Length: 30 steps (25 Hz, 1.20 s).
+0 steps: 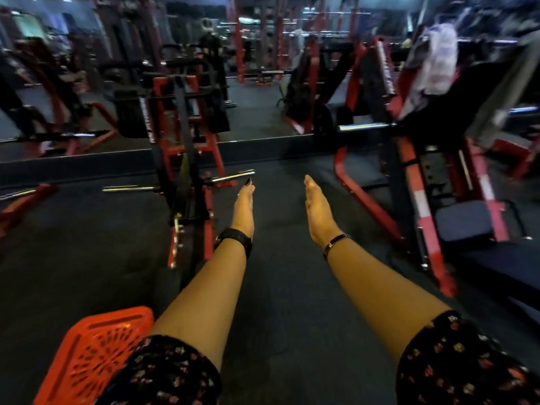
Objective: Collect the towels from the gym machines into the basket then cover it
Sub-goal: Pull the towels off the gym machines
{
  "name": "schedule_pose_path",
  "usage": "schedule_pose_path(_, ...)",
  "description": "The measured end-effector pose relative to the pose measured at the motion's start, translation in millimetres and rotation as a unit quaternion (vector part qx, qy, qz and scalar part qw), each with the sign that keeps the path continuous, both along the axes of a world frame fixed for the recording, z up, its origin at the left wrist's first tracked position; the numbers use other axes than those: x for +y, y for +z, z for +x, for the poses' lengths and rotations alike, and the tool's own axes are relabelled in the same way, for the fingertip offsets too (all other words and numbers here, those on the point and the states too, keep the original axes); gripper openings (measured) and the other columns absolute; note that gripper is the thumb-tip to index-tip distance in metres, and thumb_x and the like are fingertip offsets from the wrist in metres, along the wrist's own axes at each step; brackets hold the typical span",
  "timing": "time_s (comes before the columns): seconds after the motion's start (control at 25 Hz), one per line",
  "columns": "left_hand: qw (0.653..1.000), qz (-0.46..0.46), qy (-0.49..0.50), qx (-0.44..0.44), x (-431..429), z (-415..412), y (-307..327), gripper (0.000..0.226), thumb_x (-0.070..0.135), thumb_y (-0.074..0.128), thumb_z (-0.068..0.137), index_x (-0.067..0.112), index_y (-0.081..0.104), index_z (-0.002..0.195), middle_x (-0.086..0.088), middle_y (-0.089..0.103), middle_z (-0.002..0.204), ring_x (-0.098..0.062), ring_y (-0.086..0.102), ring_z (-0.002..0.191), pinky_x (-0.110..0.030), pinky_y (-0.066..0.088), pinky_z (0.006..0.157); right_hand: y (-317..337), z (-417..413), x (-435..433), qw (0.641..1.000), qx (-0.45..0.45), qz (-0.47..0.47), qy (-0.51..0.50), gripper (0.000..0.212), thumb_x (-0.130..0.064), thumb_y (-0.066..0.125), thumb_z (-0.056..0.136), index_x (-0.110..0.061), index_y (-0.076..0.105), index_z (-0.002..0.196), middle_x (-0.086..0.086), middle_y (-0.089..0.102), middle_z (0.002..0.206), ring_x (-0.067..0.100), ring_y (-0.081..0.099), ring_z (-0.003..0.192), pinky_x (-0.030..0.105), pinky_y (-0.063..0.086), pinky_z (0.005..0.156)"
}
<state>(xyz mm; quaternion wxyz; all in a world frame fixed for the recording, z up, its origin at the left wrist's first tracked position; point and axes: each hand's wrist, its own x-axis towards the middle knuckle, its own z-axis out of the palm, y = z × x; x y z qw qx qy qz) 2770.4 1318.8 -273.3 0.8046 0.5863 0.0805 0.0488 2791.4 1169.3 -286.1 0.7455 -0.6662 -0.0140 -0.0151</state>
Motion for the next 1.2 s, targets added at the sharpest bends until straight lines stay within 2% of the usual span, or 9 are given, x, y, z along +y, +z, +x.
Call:
schedule_pose_path(0.12,0.998,-0.008,-0.059,0.001,-69,22,-4,0.053,0.036,0.031,0.099,0.015,0.028,0.147,-0.002,0.027,0.156,-0.016,0.019,0.146,-0.031,0.012,0.120,-6,7,-72,0.999,0.009,0.004,-0.046,0.051,-0.043,0.025,0.102,-0.026,0.024,0.151,-0.008,0.021,0.159,0.011,0.018,0.146,0.032,0.015,0.118)
schedule_pose_path(0.28,0.991,0.031,-0.128,-0.013,-141,50,-13,0.050,0.039,0.033,0.098,0.024,0.033,0.146,-0.001,0.028,0.155,-0.016,0.022,0.145,-0.032,0.016,0.117,-6,8,-141,0.995,0.008,-0.011,-0.104,0.052,-0.050,0.030,0.097,-0.031,0.038,0.145,-0.008,0.030,0.156,0.010,0.025,0.143,0.038,0.016,0.120)
schedule_pose_path(0.4,0.983,0.038,-0.178,-0.025,-189,68,-18,0.050,0.042,0.037,0.096,0.027,0.035,0.144,0.000,0.030,0.155,-0.016,0.024,0.144,-0.033,0.019,0.115,-11,12,-185,0.988,0.007,-0.001,-0.156,0.051,-0.042,0.025,0.102,-0.021,0.031,0.148,-0.002,0.026,0.157,0.013,0.022,0.145,0.032,0.016,0.118)
schedule_pose_path(0.56,0.975,0.041,-0.219,-0.017,-236,103,-23,0.055,0.048,0.038,0.094,0.026,0.036,0.144,0.000,0.033,0.153,-0.016,0.026,0.143,-0.032,0.020,0.113,-16,33,-224,0.981,0.004,-0.003,-0.196,0.049,-0.037,0.024,0.103,-0.021,0.030,0.148,-0.001,0.026,0.158,0.014,0.021,0.145,0.032,0.017,0.117)
schedule_pose_path(0.8,0.959,0.027,-0.282,-0.025,-296,183,-16,0.052,0.041,0.031,0.098,0.021,0.033,0.145,-0.003,0.029,0.155,-0.017,0.024,0.144,-0.031,0.017,0.115,-14,92,-278,0.966,-0.003,0.010,-0.257,0.051,-0.042,0.025,0.102,-0.022,0.029,0.149,-0.006,0.027,0.157,0.010,0.022,0.144,0.024,0.017,0.110)
schedule_pose_path(1.0,0.951,0.001,-0.309,-0.017,-342,231,-15,0.052,0.040,0.031,0.098,0.017,0.032,0.146,-0.006,0.030,0.154,-0.019,0.025,0.144,-0.031,0.019,0.115,-20,134,-314,0.954,-0.002,0.016,-0.298,0.052,-0.042,0.026,0.101,-0.021,0.030,0.149,-0.006,0.028,0.157,0.009,0.023,0.144,0.032,0.016,0.119)
schedule_pose_path(1.2,0.940,-0.001,-0.340,-0.017,-397,270,-13,0.052,0.037,0.031,0.099,0.015,0.032,0.145,-0.006,0.030,0.154,-0.020,0.023,0.145,-0.031,0.018,0.116,-20,164,-362,0.943,0.004,0.013,-0.333,0.050,-0.041,0.027,0.101,-0.023,0.031,0.148,-0.007,0.027,0.156,0.009,0.024,0.143,0.026,0.017,0.111)
